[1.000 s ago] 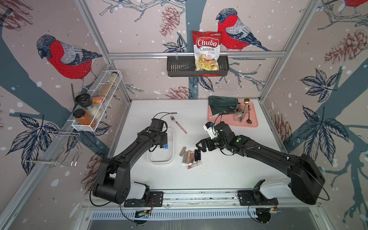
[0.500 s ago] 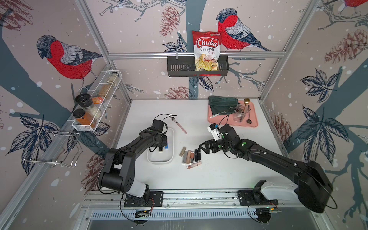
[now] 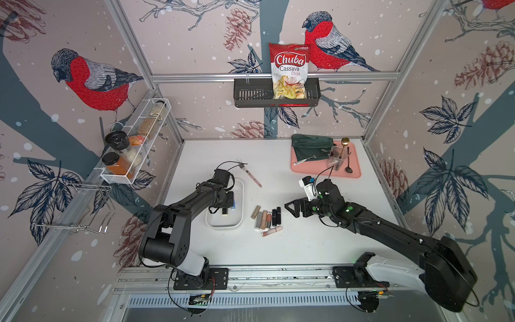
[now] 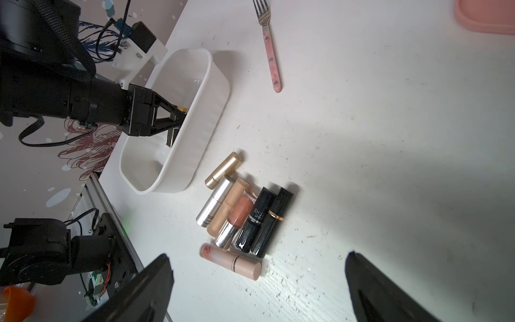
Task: Put the lipstick into the storage box
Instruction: Place the lipstick in the storage box.
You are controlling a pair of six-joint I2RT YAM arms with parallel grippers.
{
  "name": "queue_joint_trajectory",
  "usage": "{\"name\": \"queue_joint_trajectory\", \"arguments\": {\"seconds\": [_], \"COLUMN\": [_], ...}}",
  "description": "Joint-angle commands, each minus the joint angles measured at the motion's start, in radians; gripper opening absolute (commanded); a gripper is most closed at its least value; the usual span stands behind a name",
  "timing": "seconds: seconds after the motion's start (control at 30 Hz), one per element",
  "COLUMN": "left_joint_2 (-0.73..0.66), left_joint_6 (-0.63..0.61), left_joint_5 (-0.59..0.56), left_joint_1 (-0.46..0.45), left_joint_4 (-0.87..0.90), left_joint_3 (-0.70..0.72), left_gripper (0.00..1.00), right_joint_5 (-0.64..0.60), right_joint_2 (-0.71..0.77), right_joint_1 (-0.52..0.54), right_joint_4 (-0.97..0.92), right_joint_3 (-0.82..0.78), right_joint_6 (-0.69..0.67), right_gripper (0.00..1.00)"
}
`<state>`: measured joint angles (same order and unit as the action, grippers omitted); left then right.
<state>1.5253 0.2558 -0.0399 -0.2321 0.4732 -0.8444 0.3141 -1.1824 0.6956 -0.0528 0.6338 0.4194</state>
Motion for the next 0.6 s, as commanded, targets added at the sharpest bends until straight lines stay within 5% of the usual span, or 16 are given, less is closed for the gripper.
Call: {"name": "queue_joint_trajectory", "arguments": {"seconds": [0.0,0.57], "left_joint_2": [-0.024,-0.204], "left_joint_6": [-0.004,-0.007], "left_joint_5": [0.015,0.082], "left_joint_1": [0.002,0.003], "left_joint_4": [-0.025,-0.08], "left_joint_3": [0.007,0.037], "left_gripper": [0.37,0.59], "right_joint_5": [0.039,-0.057], "right_joint_2": [-0.031,-0.066], "right_joint_1": [-0.002,0.069], "right_joint_4": [0.043,-0.075], "right_joint_3": [0.02,0.088], "right_joint_6": [0.005,0.031], "right_gripper": [1.0,1.0]}}
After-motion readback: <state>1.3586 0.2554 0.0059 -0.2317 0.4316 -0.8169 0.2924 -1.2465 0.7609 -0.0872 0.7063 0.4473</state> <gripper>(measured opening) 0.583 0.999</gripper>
